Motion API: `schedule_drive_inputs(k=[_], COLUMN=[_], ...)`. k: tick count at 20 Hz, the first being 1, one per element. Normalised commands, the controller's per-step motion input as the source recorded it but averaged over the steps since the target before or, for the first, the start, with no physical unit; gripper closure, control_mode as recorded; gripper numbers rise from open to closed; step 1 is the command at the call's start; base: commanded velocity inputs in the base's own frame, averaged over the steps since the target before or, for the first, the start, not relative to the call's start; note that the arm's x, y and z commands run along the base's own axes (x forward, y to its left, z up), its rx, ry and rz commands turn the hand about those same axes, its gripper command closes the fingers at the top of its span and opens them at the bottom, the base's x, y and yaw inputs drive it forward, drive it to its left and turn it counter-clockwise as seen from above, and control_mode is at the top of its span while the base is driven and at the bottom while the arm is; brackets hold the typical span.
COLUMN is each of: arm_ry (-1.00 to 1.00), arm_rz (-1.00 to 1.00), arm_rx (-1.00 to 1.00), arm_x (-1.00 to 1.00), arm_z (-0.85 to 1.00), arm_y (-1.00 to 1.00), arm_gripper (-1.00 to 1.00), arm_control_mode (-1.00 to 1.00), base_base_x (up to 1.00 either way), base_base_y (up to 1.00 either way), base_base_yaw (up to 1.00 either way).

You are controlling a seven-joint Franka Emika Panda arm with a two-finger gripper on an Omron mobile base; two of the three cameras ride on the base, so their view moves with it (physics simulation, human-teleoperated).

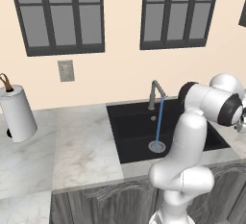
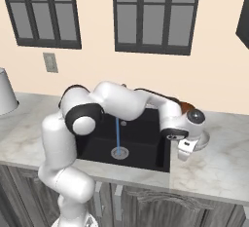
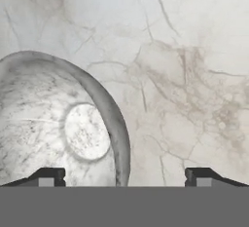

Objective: Rinse each bowl for a few seconds and place them down in the sink or on the counter.

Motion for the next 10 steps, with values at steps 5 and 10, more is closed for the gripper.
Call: schedule_drive_inputs(k=[5,10], arm_ry=[-0.07,-0.13], arm_rz=[0.00,-0.02], arm_rx=[0.00,0.00], arm_x=[-0.23,-0.45], arm_z=[0.57,0.85], arm_y=[0.06,0.26], arm_gripper=[-1.00,-1.00], arm_control_mode=[-1.00,-1.00], base_base_x=[0.00,0.00], base_base_y=[0.00,0.00], base_base_yaw=[0.00,0.00])
